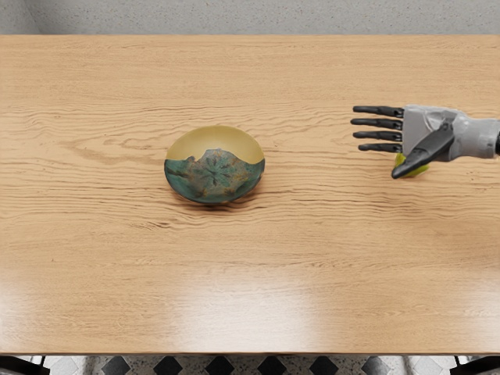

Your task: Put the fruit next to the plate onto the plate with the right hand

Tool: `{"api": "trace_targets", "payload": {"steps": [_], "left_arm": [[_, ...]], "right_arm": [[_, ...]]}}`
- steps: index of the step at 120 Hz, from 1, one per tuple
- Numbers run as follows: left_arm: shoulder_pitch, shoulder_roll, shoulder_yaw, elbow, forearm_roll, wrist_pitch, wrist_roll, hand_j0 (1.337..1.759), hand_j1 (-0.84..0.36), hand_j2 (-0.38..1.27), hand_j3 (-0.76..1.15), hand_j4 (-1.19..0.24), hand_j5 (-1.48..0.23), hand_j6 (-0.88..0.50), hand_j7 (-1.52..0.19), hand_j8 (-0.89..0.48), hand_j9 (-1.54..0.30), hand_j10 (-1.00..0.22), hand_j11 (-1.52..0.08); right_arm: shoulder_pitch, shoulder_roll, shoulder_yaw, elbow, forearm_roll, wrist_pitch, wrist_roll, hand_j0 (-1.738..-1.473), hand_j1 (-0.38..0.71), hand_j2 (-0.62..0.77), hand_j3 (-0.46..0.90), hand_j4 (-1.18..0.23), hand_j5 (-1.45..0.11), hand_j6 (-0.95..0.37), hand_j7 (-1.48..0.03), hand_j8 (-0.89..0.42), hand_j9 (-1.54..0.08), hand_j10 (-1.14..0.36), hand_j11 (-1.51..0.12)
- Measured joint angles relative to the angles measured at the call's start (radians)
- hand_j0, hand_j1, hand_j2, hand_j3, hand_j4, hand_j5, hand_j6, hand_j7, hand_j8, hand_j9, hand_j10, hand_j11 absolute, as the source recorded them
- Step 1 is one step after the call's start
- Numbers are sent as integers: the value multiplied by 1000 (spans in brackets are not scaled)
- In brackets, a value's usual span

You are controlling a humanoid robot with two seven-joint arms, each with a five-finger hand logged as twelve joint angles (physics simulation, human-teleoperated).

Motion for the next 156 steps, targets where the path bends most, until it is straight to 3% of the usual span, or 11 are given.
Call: {"api": "trace_targets", "payload": {"steps": [17,26,39,44,53,61,67,76,108,139,156], "left_arm": [[0,0,0,0,0,0,0,1658,349,0,0,0,0,0,0,0,0,0,0],[0,0,0,0,0,0,0,1658,349,0,0,0,0,0,0,0,0,0,0],[0,0,0,0,0,0,0,1658,349,0,0,0,0,0,0,0,0,0,0],[0,0,0,0,0,0,0,1658,349,0,0,0,0,0,0,0,0,0,0],[0,0,0,0,0,0,0,1658,349,0,0,0,0,0,0,0,0,0,0],[0,0,0,0,0,0,0,1658,349,0,0,0,0,0,0,0,0,0,0],[0,0,0,0,0,0,0,1658,349,0,0,0,0,0,0,0,0,0,0],[0,0,0,0,0,0,0,1658,349,0,0,0,0,0,0,0,0,0,0],[0,0,0,0,0,0,0,1658,349,0,0,0,0,0,0,0,0,0,0],[0,0,0,0,0,0,0,1658,349,0,0,0,0,0,0,0,0,0,0],[0,0,0,0,0,0,0,1658,349,0,0,0,0,0,0,0,0,0,0]], "right_arm": [[20,44,44,-22,-34,0,-40,-1658,-309,-6,0,-33,-44,-33,-44,-33,-44,-33,-44],[19,8,100,-72,-62,0,-43,-1658,-310,-6,0,-32,-43,-32,-43,-32,-43,-32,-43],[-37,-11,278,-138,-249,0,-31,-1658,-308,-6,0,-34,-44,-33,-45,-33,-44,-34,-44],[-60,-13,323,-149,-345,0,3,-1658,-308,-6,0,-34,-45,-34,-45,-34,-45,-34,-45],[-102,-8,360,-159,-498,0,107,-1658,-309,-6,0,-33,-45,-33,-45,-33,-45,-33,-45],[-122,28,342,-164,-612,0,194,-1658,-313,-5,0,-30,-40,-30,-40,-30,-40,-30,-40],[-127,57,309,-165,-662,-15,239,-1658,-316,-4,0,-28,-36,-27,-36,-27,-36,-27,-36],[-130,83,266,-168,-706,-87,277,-1658,-318,-4,0,-27,-34,-27,-34,-26,-34,-26,-34],[-121,114,121,-186,-758,-385,355,-1658,-315,-4,0,-30,-38,-30,-38,-30,-38,-29,-38],[-78,257,23,-369,-714,-464,594,-1658,-313,-4,0,-32,-41,-33,-41,-32,-41,-32,-41],[-78,283,-5,-432,-658,-466,651,-1658,-315,-4,0,-29,-38,-30,-38,-29,-38,-29,-38]]}}
